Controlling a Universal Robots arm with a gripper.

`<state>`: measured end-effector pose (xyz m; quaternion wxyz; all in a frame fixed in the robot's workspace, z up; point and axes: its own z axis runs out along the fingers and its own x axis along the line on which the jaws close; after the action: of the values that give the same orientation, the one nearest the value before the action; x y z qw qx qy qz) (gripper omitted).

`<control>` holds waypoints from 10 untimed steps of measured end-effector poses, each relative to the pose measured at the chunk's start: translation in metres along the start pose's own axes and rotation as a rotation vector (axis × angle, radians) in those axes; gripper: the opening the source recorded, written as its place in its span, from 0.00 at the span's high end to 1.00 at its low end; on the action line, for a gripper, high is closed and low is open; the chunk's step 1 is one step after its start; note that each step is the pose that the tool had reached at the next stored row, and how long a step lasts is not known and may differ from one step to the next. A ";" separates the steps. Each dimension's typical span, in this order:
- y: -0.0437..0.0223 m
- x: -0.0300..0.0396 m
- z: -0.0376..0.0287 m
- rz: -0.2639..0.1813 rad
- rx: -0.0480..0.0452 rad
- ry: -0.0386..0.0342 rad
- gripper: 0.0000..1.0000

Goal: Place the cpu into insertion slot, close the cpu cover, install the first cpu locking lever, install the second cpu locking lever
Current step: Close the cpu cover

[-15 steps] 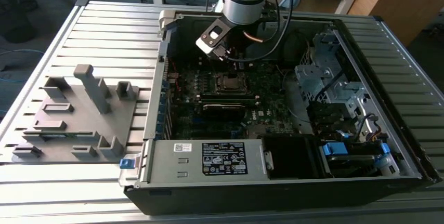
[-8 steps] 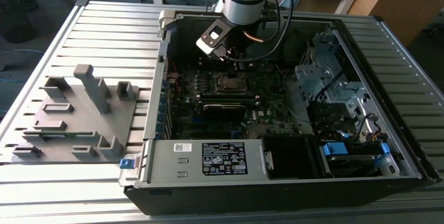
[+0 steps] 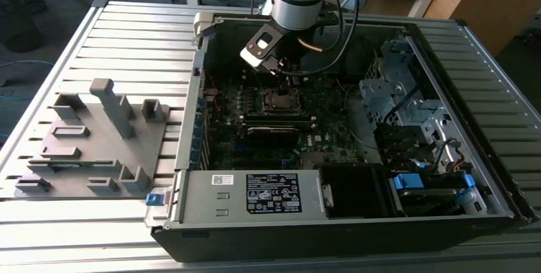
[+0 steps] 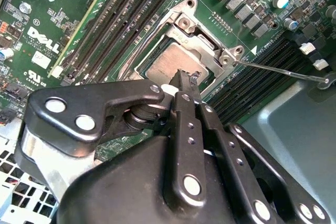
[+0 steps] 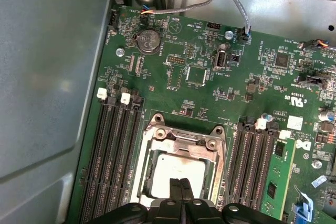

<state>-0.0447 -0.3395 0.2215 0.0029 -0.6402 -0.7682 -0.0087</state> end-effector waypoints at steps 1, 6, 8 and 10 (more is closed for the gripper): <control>0.0000 0.0000 0.0000 0.000 0.0001 0.0000 0.90; 0.0000 0.0000 0.0000 0.000 0.0000 0.0000 0.90; 0.0000 0.0000 0.0000 -0.001 0.0000 0.0000 0.90; 0.0000 0.0000 0.0000 -0.005 0.0001 0.0003 0.90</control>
<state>-0.0447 -0.3395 0.2215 0.0030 -0.6383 -0.7698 -0.0088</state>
